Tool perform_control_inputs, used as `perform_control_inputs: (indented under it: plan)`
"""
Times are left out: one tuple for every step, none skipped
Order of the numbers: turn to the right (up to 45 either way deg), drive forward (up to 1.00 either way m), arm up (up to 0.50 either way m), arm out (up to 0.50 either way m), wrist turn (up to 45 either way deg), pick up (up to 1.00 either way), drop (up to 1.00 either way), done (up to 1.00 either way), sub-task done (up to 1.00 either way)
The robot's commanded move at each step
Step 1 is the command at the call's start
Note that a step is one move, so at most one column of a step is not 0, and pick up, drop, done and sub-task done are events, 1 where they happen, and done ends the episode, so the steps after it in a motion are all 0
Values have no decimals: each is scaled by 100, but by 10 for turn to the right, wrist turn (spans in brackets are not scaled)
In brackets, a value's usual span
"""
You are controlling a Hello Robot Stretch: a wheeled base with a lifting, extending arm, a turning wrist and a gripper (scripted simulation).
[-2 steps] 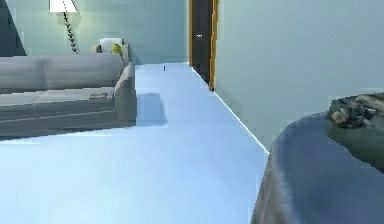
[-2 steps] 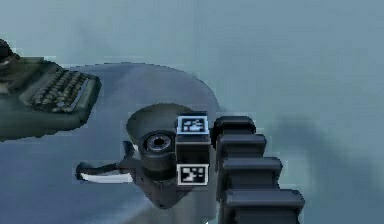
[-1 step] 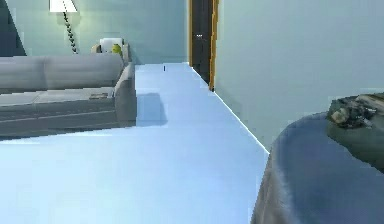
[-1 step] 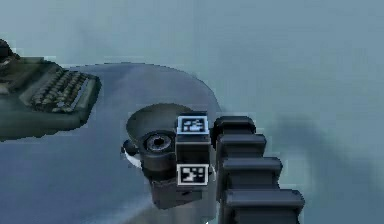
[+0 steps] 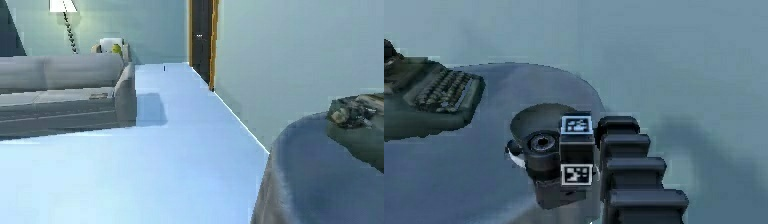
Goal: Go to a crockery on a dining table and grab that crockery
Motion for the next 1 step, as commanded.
perform_control_inputs:
  plan:
    - [0, 0, 0, 0, 0, 0, 0, 100, 0]
